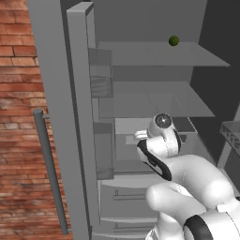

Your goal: Place the mushrooms inside the fridge drawer. Close the drawer after placing the vegetables.

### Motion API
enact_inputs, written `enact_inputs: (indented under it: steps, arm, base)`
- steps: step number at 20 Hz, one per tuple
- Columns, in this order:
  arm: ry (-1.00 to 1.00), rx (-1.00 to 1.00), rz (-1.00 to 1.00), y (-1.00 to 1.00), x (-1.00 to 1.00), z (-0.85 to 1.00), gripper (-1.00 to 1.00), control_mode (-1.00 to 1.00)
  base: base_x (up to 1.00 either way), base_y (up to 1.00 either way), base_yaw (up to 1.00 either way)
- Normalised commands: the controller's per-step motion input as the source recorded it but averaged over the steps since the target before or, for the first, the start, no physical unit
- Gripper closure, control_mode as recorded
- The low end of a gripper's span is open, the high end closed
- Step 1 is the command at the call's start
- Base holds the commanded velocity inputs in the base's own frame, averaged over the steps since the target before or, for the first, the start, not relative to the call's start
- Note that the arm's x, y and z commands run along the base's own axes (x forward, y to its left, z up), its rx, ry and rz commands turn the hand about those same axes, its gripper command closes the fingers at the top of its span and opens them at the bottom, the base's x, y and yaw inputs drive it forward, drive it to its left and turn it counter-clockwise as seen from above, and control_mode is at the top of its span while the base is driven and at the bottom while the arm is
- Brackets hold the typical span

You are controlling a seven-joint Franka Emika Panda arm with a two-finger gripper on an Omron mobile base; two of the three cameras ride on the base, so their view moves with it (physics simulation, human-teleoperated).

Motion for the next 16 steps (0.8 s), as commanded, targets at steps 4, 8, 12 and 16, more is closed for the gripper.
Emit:
enact_inputs:
  steps: [4, 8, 12, 16]
  arm:
    - [0.30, 0.00, 0.00, 0.00, 0.01, -0.36, -1.00, -1.00]
    - [0.20, 0.00, 0.00, 0.00, 0.30, -0.52, -1.00, -1.00]
    - [0.01, 0.00, 0.00, 0.00, 0.54, -0.18, -1.00, -1.00]
    - [0.00, 0.00, 0.00, -0.04, 0.55, 0.00, -1.00, -1.00]
  base:
    - [0.00, 0.00, 0.00]
    - [0.00, 0.00, 0.00]
    - [0.00, 0.00, 0.00]
    - [0.00, 0.00, 0.00]
